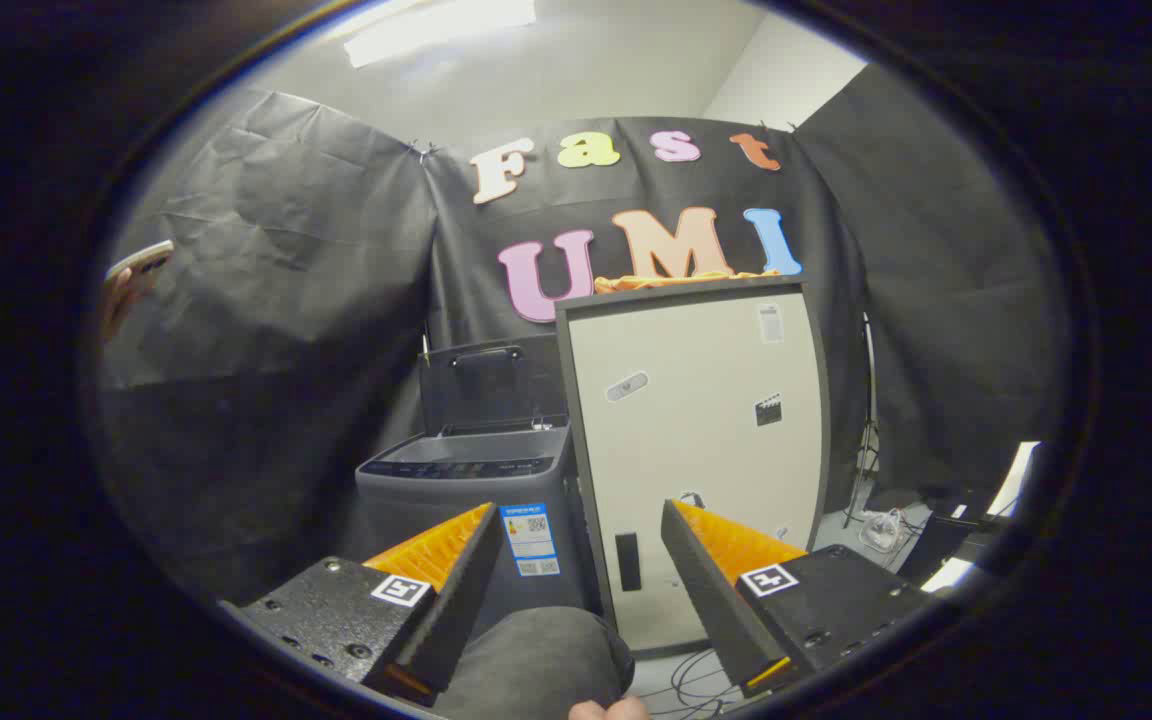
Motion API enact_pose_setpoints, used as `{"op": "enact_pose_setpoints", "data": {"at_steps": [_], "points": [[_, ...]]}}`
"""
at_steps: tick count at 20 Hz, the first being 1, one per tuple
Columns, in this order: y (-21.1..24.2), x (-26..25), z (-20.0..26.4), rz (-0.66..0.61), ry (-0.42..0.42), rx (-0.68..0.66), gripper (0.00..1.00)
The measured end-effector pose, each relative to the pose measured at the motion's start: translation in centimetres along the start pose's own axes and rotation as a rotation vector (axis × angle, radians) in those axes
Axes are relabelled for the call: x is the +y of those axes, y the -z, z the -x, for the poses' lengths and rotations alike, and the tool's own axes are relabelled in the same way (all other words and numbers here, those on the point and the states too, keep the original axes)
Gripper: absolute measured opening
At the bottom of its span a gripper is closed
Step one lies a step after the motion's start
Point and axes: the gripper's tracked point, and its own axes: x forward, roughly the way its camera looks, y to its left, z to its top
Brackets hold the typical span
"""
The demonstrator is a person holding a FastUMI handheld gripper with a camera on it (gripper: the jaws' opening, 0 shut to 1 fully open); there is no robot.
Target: Put the clothes into the washing machine and then close the washing machine lid.
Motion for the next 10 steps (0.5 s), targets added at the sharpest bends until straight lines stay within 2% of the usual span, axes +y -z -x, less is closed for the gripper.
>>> {"op": "enact_pose_setpoints", "data": {"at_steps": [4,10], "points": [[0.26,1.04,-0.06,0.047,-0.026,-0.002,0.97],[0.23,0.95,-0.03,0.046,-0.027,0.001,0.97]]}}
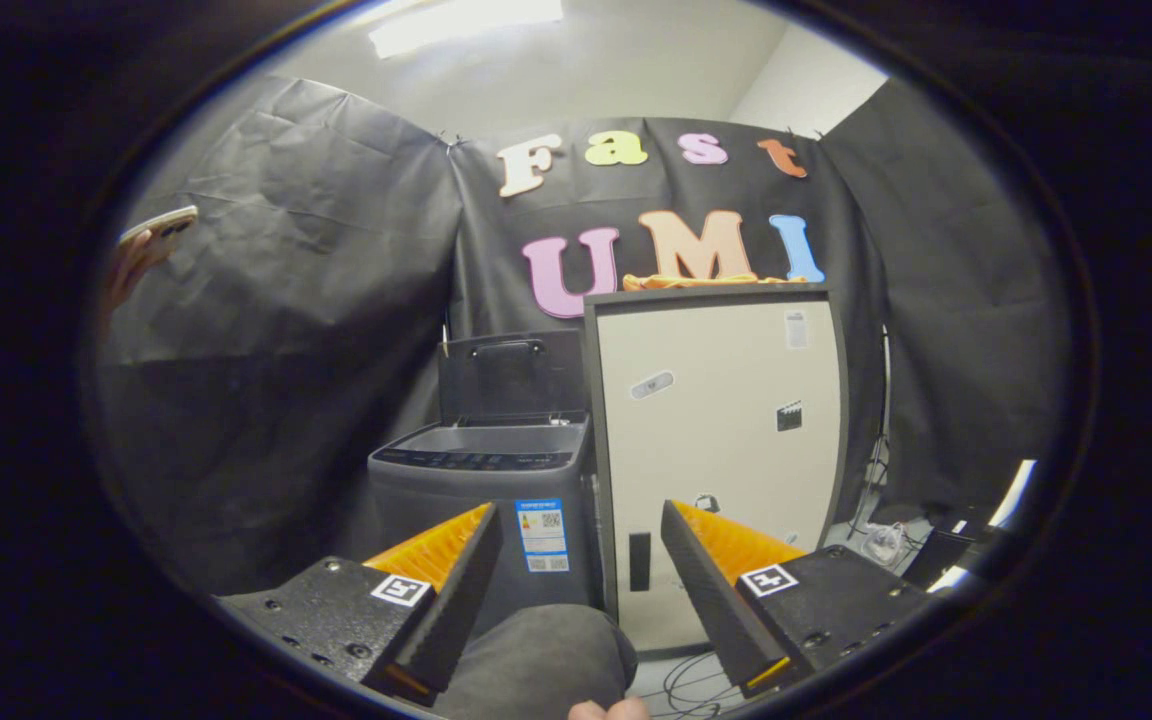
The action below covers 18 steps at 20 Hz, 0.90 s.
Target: Put the clothes into the washing machine and then close the washing machine lid.
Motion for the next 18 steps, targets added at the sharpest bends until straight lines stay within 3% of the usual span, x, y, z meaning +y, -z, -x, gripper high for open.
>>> {"op": "enact_pose_setpoints", "data": {"at_steps": [18], "points": [[-0.43,0.24,-0.09,0.02,-0.005,0.002,0.97]]}}
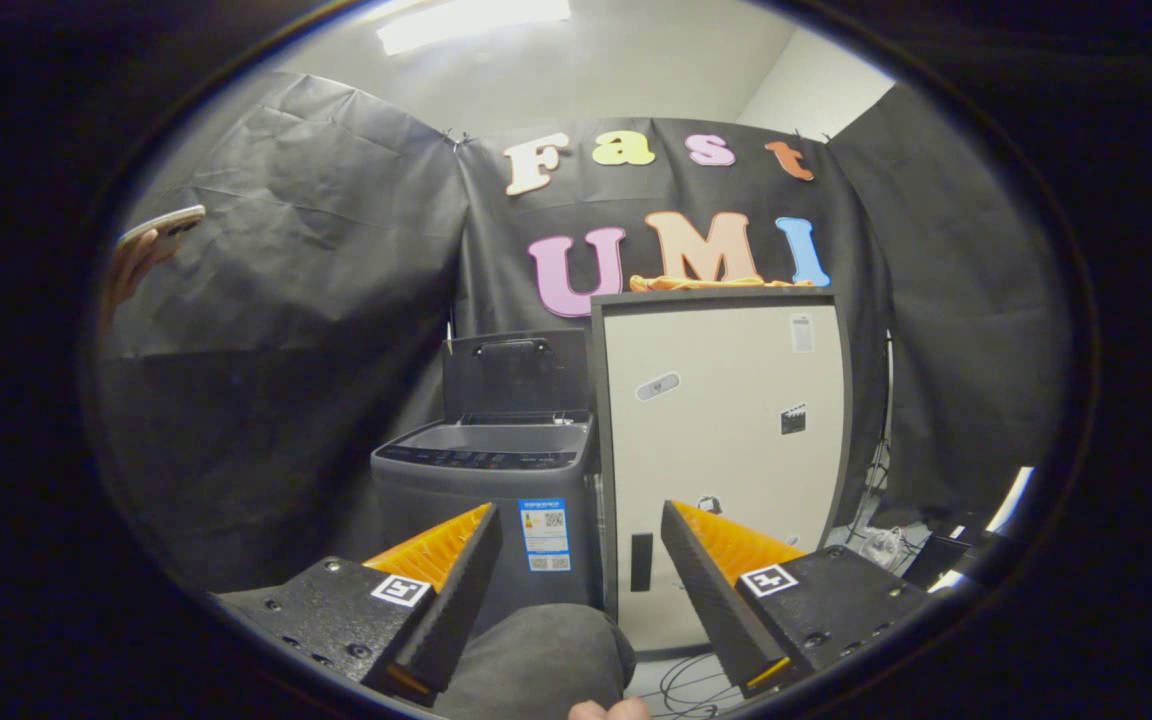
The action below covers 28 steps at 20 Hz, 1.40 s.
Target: Put the clothes into the washing machine and then close the washing machine lid.
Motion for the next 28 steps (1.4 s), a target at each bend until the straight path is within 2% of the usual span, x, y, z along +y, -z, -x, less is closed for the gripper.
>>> {"op": "enact_pose_setpoints", "data": {"at_steps": [15,28], "points": [[-6.0,-0.4,-3.8,0.01,-0.009,-0.04,0.97],[-11.4,-2.9,-8.6,0.027,0.009,-0.026,0.97]]}}
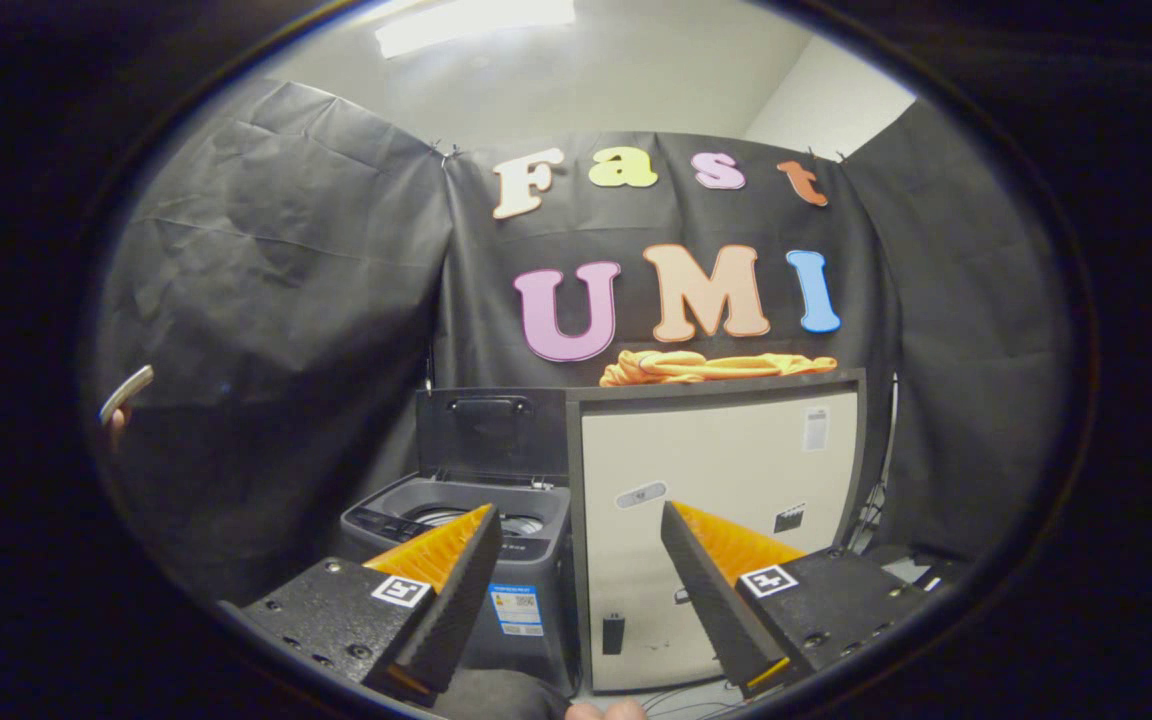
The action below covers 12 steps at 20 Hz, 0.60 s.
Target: Put the clothes into the washing machine and then close the washing machine lid.
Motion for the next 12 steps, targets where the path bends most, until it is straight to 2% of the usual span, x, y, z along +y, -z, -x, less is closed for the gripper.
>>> {"op": "enact_pose_setpoints", "data": {"at_steps": [5,12], "points": [[-1.8,-1.0,-2.5,-0.006,-0.004,0.005,0.97],[-4.5,-3.9,-6.8,0.036,0.045,0.027,0.97]]}}
